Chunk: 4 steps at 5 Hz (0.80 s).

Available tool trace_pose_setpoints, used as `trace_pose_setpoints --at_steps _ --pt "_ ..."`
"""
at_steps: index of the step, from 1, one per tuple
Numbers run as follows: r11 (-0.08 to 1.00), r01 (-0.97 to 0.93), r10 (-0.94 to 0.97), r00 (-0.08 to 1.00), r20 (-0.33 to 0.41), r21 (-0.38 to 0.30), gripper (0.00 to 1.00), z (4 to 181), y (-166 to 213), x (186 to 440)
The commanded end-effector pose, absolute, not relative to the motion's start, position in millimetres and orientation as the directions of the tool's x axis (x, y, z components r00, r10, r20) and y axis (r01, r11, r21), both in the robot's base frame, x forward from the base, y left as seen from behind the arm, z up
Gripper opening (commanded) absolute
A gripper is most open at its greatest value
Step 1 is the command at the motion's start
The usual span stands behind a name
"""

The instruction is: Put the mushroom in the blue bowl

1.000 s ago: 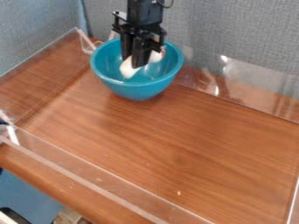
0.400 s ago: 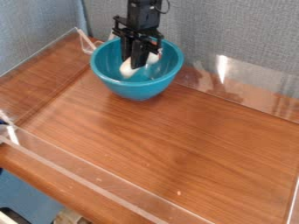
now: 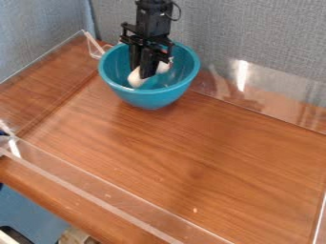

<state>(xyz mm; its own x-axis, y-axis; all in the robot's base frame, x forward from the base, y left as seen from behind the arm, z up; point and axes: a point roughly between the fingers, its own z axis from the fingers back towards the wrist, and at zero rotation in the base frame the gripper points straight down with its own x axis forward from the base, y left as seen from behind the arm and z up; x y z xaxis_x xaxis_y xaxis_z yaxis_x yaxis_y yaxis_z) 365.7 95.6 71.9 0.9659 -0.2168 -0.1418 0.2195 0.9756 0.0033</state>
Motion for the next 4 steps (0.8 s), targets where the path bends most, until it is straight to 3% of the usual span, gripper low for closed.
trace_pose_setpoints --at_steps 1,2,3,4 --pt "0.977 0.212 -0.208 0.975 -0.084 0.036 0.0 91.7 106.6 373.8" --pt "0.978 0.207 -0.203 0.975 -0.09 0.036 0.0 88.5 109.8 374.9" --pt "0.978 0.205 -0.202 0.976 -0.077 0.038 1.0 93.4 109.8 373.9" --pt "0.977 0.207 -0.205 0.977 -0.053 0.043 0.0 103.9 109.6 371.7"
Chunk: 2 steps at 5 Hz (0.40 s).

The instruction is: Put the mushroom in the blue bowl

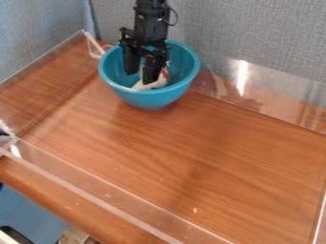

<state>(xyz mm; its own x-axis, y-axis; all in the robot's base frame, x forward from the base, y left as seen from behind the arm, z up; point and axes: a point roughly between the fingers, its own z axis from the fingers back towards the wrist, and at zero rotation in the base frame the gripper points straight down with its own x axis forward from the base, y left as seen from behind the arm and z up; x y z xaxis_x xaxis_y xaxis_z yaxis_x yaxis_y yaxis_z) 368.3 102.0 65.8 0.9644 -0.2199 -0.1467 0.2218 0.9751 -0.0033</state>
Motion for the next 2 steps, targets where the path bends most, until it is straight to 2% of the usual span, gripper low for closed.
trace_pose_setpoints --at_steps 1,2 --pt "0.976 0.212 -0.21 0.977 -0.039 0.045 0.0 108.8 109.7 369.9" --pt "0.975 0.215 -0.214 0.976 -0.025 0.048 0.0 114.6 109.8 368.2"
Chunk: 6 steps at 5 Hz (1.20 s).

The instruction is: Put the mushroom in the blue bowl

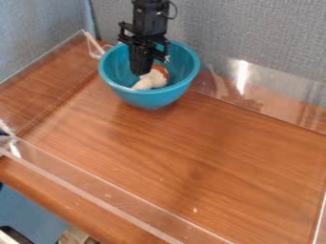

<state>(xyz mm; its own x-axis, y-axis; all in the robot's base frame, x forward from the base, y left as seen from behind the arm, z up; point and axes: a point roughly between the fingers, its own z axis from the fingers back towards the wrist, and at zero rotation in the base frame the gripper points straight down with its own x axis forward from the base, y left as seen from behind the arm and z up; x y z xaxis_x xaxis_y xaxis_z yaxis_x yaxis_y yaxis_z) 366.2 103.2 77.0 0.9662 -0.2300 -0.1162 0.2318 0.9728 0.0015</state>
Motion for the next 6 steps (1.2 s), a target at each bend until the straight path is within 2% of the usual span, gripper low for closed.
trace_pose_setpoints --at_steps 1,6 --pt "0.975 0.217 -0.216 0.976 -0.013 0.052 0.0 119.4 109.7 366.6" --pt "0.973 0.22 -0.222 0.975 0.027 0.062 0.0 130.5 109.2 363.7"
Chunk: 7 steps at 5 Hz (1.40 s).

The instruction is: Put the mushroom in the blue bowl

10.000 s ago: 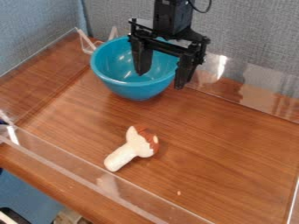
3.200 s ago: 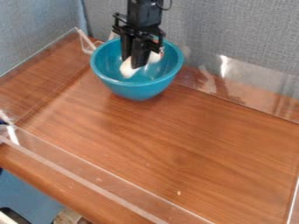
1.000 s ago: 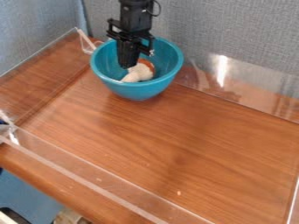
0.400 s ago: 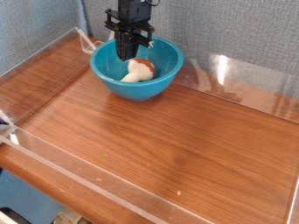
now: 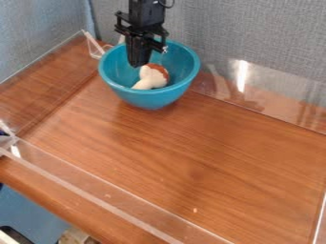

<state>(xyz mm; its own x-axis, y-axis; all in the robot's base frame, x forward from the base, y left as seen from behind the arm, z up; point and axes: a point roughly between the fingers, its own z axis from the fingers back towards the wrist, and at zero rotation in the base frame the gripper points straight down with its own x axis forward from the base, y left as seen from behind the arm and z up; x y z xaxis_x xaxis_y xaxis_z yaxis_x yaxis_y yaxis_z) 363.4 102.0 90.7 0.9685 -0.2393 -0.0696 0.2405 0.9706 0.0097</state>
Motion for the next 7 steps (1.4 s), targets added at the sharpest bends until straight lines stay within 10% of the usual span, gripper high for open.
trace_pose_setpoints --at_steps 1,2,3,7 --pt "0.973 0.221 -0.223 0.974 0.034 0.063 0.0 131.5 109.3 363.5" --pt "0.973 0.221 -0.224 0.974 0.041 0.064 0.0 132.7 109.4 363.3" --pt "0.973 0.22 -0.223 0.974 0.047 0.064 1.0 134.2 108.7 362.8" --pt "0.97 0.233 -0.236 0.97 0.055 0.064 1.0 126.2 97.6 368.3"
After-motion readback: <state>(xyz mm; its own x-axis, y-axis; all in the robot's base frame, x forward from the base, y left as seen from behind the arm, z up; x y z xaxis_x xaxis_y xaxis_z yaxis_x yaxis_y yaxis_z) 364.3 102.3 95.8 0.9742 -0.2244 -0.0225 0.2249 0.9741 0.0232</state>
